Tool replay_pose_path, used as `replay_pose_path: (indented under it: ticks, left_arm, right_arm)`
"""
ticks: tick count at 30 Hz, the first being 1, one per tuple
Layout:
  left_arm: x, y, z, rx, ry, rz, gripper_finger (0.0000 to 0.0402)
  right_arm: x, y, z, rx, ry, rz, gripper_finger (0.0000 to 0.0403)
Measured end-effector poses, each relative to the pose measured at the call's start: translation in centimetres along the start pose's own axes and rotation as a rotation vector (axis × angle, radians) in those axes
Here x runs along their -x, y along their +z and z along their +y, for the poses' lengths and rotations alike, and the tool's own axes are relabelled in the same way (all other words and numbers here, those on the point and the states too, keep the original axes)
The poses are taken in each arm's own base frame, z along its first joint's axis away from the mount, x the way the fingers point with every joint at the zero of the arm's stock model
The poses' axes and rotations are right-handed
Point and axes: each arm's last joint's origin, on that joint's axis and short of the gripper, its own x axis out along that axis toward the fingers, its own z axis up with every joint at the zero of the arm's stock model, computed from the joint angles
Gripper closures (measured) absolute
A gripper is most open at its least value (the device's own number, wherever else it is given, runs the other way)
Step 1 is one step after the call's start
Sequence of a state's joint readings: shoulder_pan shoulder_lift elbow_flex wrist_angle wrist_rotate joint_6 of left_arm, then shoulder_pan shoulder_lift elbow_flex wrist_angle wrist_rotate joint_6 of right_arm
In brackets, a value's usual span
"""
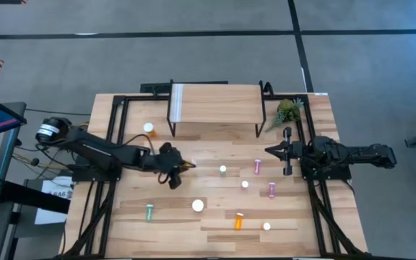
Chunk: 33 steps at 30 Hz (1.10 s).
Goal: Pick and place medicine bottles onto shelf by color
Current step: Put the top small orange pill bottle on the shelf
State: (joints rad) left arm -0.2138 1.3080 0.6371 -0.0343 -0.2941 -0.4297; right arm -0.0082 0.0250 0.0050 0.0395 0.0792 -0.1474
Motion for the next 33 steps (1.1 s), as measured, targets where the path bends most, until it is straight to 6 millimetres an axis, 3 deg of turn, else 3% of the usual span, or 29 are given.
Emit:
replay_pose_path:
  ticks: [10, 13, 22, 33]
  left_arm:
    - [1.7, 0.8, -3.3, -0.129, -0.173, -0.180, 0.0312]
    - [1.8, 0.8, -3.6, -0.142, -0.200, -0.194, 0.0311]
    - [2.2, 1.9, -4.1, -0.188, -0.245, -0.313, 0.0310]
    - [2.6, 2.8, -4.3, -0.227, -0.278, -0.408, 0.0310]
  right_arm:
    - [0.0, 0.1, 0.0, 0.059, -0.005, -0.010, 0.0365]
    - [0.0, 0.6, -0.1, 0.029, -0.013, -0.060, 0.0365]
    - [0.8, 3.9, -0.7, -0.218, -0.026, -0.422, 0.0365]
    - [0.2, 4.3, -0.7, -0.319, -0.044, -0.378, 0.0365]
